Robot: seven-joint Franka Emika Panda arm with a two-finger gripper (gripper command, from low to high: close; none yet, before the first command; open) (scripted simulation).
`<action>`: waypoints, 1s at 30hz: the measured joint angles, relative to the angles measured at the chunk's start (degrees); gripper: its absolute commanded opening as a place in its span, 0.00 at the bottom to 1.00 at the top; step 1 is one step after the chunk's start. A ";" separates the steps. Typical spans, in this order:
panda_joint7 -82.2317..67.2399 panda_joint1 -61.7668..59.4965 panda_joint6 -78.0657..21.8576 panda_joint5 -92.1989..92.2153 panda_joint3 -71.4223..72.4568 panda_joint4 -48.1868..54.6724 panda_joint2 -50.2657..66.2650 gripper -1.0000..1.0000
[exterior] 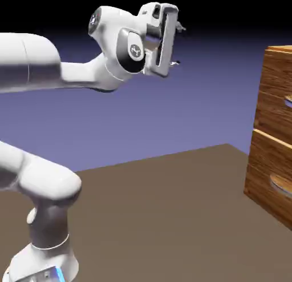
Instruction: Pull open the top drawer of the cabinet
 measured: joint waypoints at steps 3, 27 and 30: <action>-7.48 3.98 -0.85 -5.76 -2.91 2.32 -2.04 0.50; -67.28 35.81 -7.68 -51.84 -26.22 20.89 -18.36 0.50; -74.75 39.79 -8.54 -57.60 -29.13 23.21 -20.40 0.50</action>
